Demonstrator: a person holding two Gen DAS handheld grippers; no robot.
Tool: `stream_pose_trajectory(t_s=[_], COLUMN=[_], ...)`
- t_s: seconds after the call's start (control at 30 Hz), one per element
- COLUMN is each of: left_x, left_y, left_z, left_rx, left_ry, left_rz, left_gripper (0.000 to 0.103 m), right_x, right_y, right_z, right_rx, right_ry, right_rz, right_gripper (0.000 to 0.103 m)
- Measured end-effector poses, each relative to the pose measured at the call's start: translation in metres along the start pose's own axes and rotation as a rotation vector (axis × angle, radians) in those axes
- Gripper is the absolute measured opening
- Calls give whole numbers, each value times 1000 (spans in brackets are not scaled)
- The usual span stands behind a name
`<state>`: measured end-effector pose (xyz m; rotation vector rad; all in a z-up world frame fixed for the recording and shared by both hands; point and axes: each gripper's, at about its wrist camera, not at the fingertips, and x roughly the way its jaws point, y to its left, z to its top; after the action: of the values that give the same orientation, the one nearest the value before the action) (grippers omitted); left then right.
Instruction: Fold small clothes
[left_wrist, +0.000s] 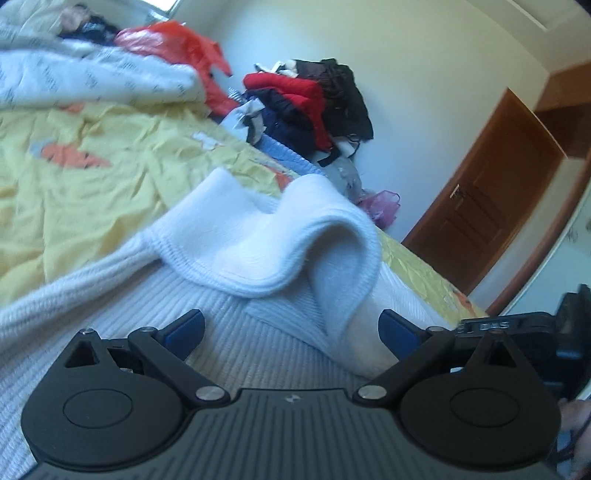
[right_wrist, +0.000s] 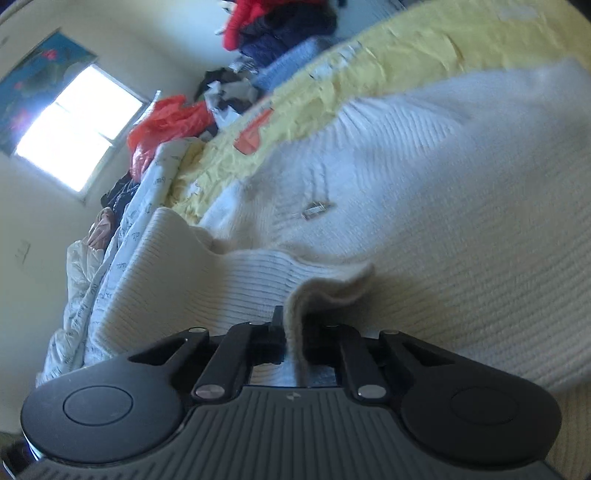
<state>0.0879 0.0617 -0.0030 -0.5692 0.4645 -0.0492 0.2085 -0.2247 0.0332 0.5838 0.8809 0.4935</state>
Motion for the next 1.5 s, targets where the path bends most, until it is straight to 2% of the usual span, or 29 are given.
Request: stream_pose_trajectory(t_s=[0.1,0.2,0.23,0.37,0.4,0.53,0.63,0.77,0.93,1.13,1.23,1.3,1.37,1.43,1.5], left_x=[-1,2,2,1,1,1,2,2,2,2,2,2,2,2,2], left_y=[1,-1,-1,-1,-1,-2,-2,-2,-2,-2,-2,-2,-2,-2,-2], left_z=[-1,1,1,1,1,1,1,1,1,1,1,1,1,1,1], left_rx=[-3,11,11,2,3,6,7,8,8,8,9,8,9,9,10], left_ry=[-2,-7,-7,-5,-5,-5,-4,-4,-3,-3,-3,-3,-3,-3,-2], left_rz=[0,3,2,3,4,5,7,8,8,8,8,8,8,9,9], left_gripper=[101,101,101,101,101,101,101,101,101,101,101,102,102,102,102], right_x=[-33,-64,-69,-68,-69,-84,-79,-81,-72,-69,-80,-100,-115,-112,-96], right_y=[14,16,11,-29,-39,-50,-58,-71,-82,-97,-102,-103,-94,-77,-54], right_z=[20,43,47,52,49,34,35,34,27,20,23,22,19,20,22], right_rx=[-38,-73,-72,-44,-18,13,11,44,34,98,184,236,225,157,27], right_ry=[-100,-166,-162,-111,-112,-150,-128,-153,-114,-116,-137,-266,-383,-375,-295], right_rz=[58,71,58,-86,-94,-36,-98,-82,-121,-102,-89,-73,-47,-47,-89], right_gripper=[10,10,10,11,11,11,11,11,11,8,20,27,30,36,43])
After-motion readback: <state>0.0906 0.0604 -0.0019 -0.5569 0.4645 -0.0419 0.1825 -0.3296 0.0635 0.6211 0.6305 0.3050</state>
